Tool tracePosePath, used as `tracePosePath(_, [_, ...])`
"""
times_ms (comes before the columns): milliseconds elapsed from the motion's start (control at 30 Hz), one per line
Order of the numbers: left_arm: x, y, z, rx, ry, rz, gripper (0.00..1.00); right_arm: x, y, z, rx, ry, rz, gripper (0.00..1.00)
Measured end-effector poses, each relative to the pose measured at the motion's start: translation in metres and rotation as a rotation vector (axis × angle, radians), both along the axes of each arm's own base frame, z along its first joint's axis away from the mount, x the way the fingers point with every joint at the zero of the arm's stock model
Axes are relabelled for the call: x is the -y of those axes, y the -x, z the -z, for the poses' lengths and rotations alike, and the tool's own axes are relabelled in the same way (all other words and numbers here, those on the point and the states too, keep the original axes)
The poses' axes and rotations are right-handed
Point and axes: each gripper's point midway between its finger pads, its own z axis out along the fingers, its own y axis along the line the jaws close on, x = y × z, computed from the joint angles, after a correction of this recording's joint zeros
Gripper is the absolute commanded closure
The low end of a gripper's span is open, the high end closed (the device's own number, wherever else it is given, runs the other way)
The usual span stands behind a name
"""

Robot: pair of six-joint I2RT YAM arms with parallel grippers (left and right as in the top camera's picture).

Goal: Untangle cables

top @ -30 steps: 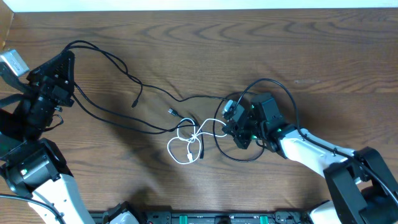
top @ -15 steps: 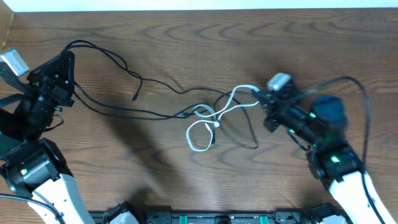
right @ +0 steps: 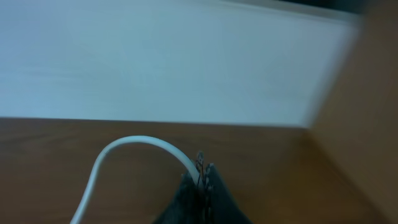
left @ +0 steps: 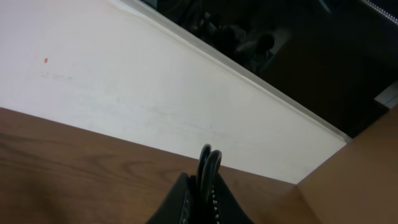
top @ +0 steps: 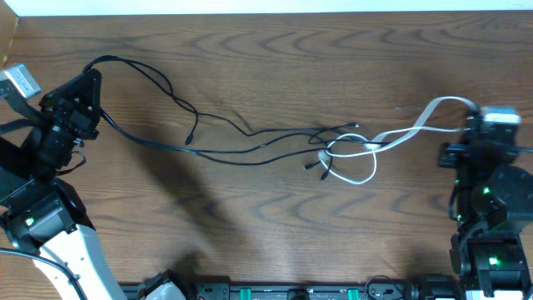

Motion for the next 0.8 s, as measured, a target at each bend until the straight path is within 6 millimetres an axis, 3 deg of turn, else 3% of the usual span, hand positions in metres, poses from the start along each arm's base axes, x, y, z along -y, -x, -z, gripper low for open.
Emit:
tracePosePath(133, [-0.002,-0.001,0.001,0.013,-0.039,-0.006,0.92,0.061,0.02,-0.001,-0.001,0.015,0.276,0.99])
tracePosePath(267, [-0.015,0.001,0.002,0.016,-0.058,-0.053,0.92,0.098,0.039,-0.001,-0.003,0.02,0.436,0.99])
tracePosePath(400, [-0.033,0.002,0.005,-0.002,-0.056,-0.13,0.92,0.119,0.05,0.002,-0.017,0.02,0.526,0.99])
tracePosePath(600, [-0.057,0.0,0.023,-0.072,-0.078,-0.269,0.92,0.153,0.054,0.023,-0.074,-0.016,0.635,0.99])
tracePosePath(800, [-0.115,0.009,0.055,-0.223,-0.089,-0.606,0.92,0.171,0.039,0.052,-0.135,-0.083,0.618,0.99])
